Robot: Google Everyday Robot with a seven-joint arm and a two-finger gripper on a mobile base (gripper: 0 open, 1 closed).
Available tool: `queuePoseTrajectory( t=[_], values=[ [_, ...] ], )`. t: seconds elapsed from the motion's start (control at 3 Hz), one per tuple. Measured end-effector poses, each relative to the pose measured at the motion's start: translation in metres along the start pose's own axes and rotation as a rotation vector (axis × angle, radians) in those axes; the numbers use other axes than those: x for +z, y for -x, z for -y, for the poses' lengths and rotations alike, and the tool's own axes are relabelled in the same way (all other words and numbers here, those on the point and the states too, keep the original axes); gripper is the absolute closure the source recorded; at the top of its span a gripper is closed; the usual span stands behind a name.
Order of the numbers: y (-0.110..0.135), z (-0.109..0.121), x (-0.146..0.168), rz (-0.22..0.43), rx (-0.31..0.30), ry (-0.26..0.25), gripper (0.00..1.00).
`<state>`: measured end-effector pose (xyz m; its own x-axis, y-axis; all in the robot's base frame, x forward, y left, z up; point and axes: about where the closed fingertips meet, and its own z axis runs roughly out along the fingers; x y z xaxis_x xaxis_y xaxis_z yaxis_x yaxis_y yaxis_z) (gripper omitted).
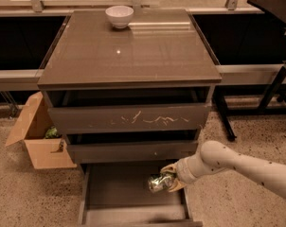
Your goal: Pick green can from bottom drawer and place on counter
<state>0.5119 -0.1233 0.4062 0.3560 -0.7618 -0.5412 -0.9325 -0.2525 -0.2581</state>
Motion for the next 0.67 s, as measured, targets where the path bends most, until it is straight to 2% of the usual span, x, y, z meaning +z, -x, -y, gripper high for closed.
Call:
queuePoseTrajectory(
  t=[0.67],
  values=[
    [0.064,0.022,-0.088,-0.102,-0.162,-0.105,1.0]
  ],
)
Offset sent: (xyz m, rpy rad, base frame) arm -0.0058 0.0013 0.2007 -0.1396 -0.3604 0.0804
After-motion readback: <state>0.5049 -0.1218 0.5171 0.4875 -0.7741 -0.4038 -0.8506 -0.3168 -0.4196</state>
